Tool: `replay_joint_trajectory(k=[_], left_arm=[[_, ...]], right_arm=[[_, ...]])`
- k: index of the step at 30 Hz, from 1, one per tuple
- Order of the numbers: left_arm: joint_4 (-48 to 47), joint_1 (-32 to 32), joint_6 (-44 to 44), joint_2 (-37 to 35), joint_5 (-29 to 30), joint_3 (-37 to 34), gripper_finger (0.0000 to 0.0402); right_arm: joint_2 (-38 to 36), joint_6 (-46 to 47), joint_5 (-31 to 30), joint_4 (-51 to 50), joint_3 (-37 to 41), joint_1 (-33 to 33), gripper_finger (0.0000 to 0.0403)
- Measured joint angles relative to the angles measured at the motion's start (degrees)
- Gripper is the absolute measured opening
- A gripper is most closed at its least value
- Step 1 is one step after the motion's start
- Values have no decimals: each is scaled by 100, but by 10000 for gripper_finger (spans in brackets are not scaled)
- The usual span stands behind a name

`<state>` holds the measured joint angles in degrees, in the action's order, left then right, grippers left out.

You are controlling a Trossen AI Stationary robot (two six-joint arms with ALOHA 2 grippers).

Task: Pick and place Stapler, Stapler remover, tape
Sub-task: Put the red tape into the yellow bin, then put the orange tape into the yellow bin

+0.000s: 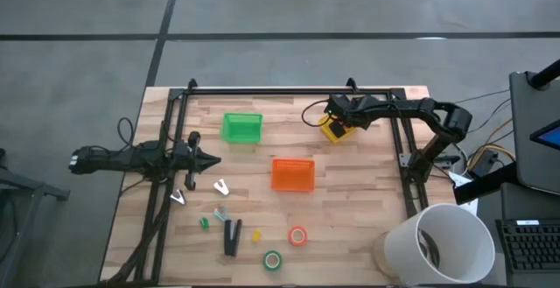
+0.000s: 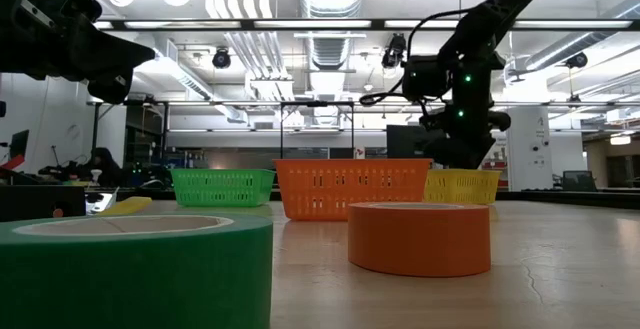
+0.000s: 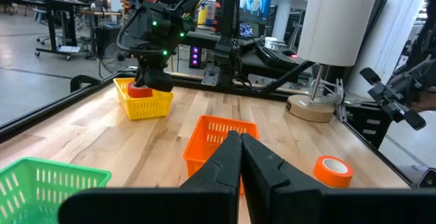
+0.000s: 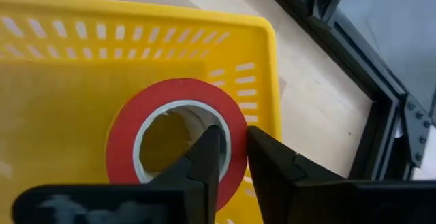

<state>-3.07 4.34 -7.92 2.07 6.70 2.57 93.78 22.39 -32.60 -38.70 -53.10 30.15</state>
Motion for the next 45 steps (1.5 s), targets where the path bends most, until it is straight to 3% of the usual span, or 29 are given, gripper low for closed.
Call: replay_joint_trajectory(k=[10,16,28,38,45], left_arm=[[-2,-2,0,0,0,0,10],[-1,0,0,0,0,0,10],[0,-1,0,0,0,0,10],[-1,0,0,0,0,0,10],[-1,-1,0,0,0,-1,10]], right_arm=[[-270,24,-37,-61,0,-89,171],[-612,11,-11,-153,0,-544,204],[-1207,346,-37,-120,0,-1486,217],[-1281,679,-13,-46,0,-2097,217],[-1281,718,670,301,0,-2624,217]])
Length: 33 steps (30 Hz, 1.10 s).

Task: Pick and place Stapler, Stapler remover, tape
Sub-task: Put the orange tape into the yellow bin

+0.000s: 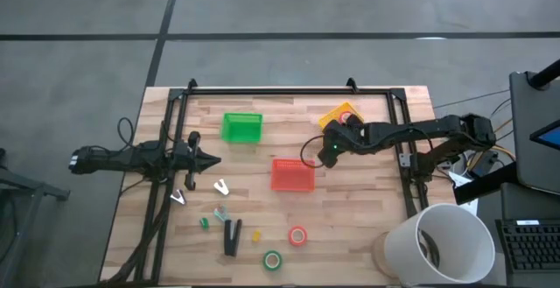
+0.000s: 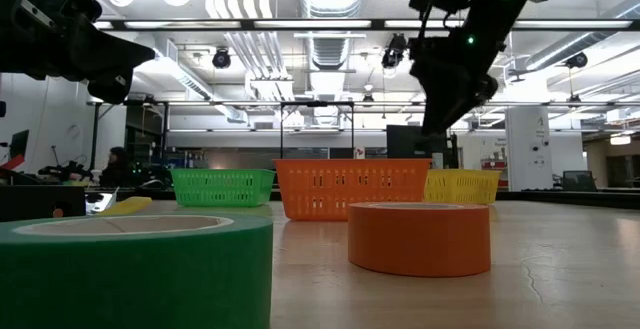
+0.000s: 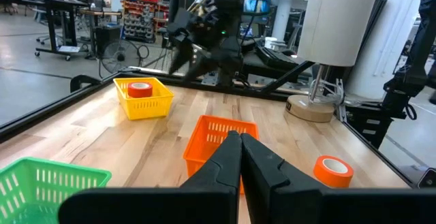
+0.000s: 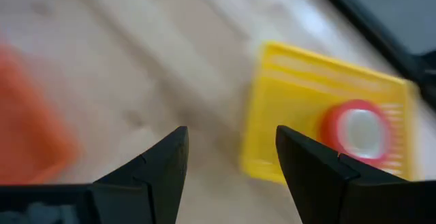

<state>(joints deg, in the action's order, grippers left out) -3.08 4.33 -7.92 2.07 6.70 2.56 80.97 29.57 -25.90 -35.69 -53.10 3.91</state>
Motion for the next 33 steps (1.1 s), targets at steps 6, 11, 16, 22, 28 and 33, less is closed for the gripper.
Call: replay_joint_trajectory(k=[6,11,16,22,28,33], left_arm=[[0,0,0,0,0,0,10],[0,-1,1,0,0,1,10],[0,0,2,0,0,1,10],[0,1,0,0,0,1,10],[-1,1,0,2,-2,1,10],[1,0,0,4,2,1,10]], right_arm=[[4,-18,782,426,0,-511,217],[9,-56,1010,879,0,-1024,217],[9,-60,1010,1381,0,-1560,217],[39,-208,963,2305,-2,-2309,216],[240,-435,923,3143,-14,-2976,215],[761,-757,1103,3702,-64,-3470,215]])
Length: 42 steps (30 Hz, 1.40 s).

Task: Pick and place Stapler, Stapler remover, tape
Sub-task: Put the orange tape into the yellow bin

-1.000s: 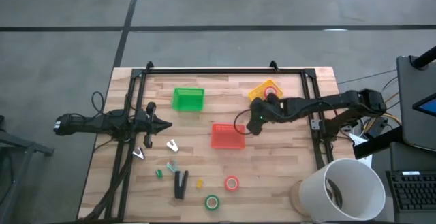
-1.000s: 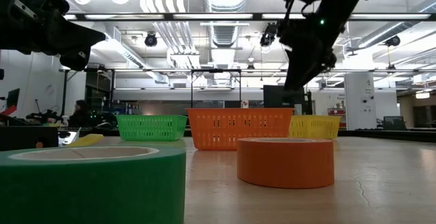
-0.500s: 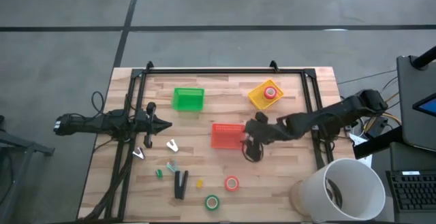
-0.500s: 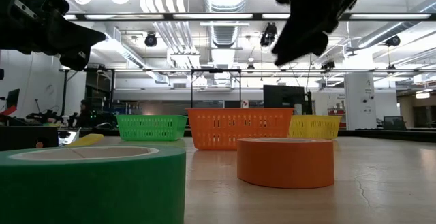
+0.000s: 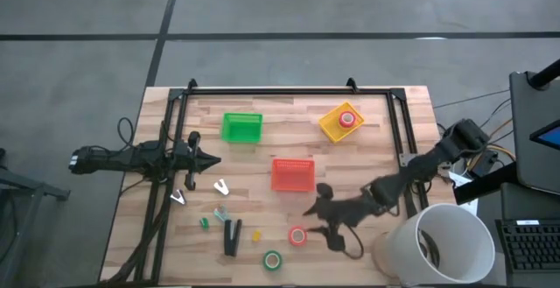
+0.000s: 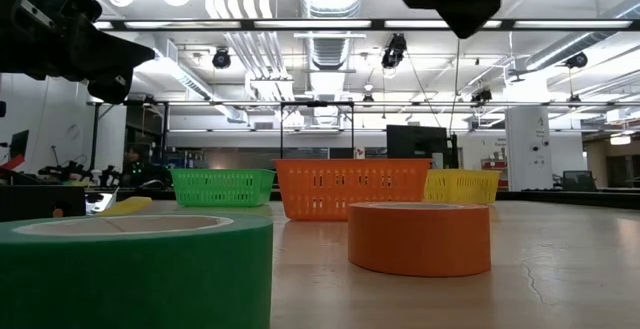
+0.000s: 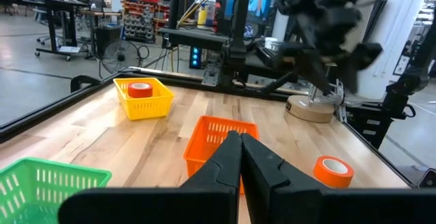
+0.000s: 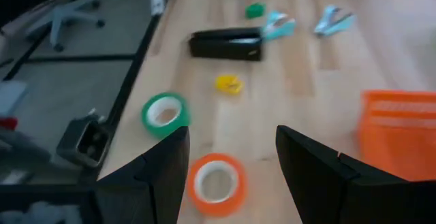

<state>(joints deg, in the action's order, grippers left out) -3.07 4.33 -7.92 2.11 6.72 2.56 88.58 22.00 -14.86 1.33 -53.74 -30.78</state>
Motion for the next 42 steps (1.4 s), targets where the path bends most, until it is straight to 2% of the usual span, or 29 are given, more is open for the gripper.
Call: replay_joint_trajectory(k=[4,9,16,22,30,42], left_arm=[[0,0,1,7,0,0,10],[-9,-2,0,15,-8,1,10],[-22,0,0,28,-6,1,10],[-37,-2,0,37,-9,3,10],[-42,-1,0,63,-6,5,10],[-41,1,0,81,-2,5,10]], right_arm=[[595,-17,40,110,-282,-124,215],[1243,-59,442,-190,-808,-134,215],[1999,38,774,-1489,-1819,-130,215],[2648,-92,949,-2102,-2565,-138,215],[2951,5,1236,-2230,-2738,-90,215],[2854,52,1035,-2263,-2529,-81,215]])
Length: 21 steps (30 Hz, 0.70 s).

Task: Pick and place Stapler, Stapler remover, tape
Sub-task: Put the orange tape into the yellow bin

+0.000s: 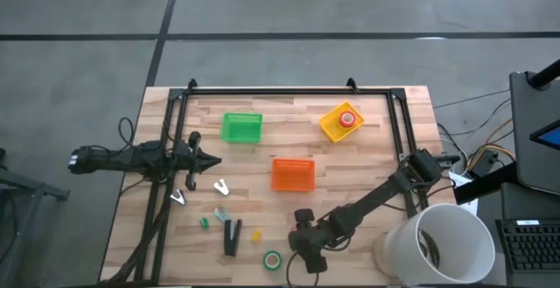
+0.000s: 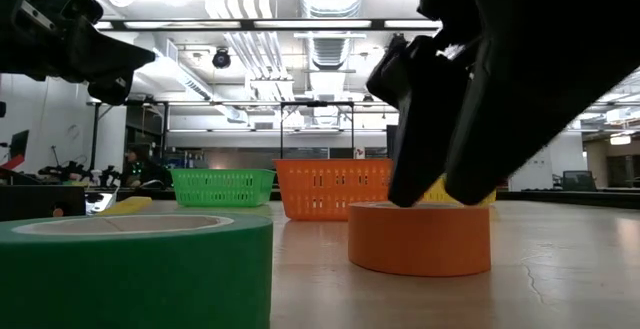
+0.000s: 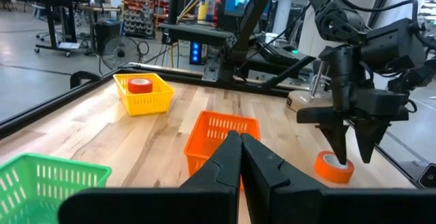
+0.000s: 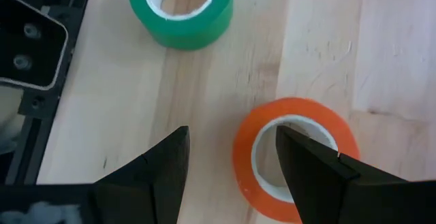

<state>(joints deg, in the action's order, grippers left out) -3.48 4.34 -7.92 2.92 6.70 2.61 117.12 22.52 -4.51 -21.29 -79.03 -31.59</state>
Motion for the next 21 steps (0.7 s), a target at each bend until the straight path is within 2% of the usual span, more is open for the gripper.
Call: replay_joint_trajectory(k=[15,21], left_arm=[[-1,0,0,-2,-2,0,10],[-1,-1,1,-2,-2,0,10]], right_arm=[[4,284,-14,-91,151,8,213],[4,290,-17,-47,190,28,175]])
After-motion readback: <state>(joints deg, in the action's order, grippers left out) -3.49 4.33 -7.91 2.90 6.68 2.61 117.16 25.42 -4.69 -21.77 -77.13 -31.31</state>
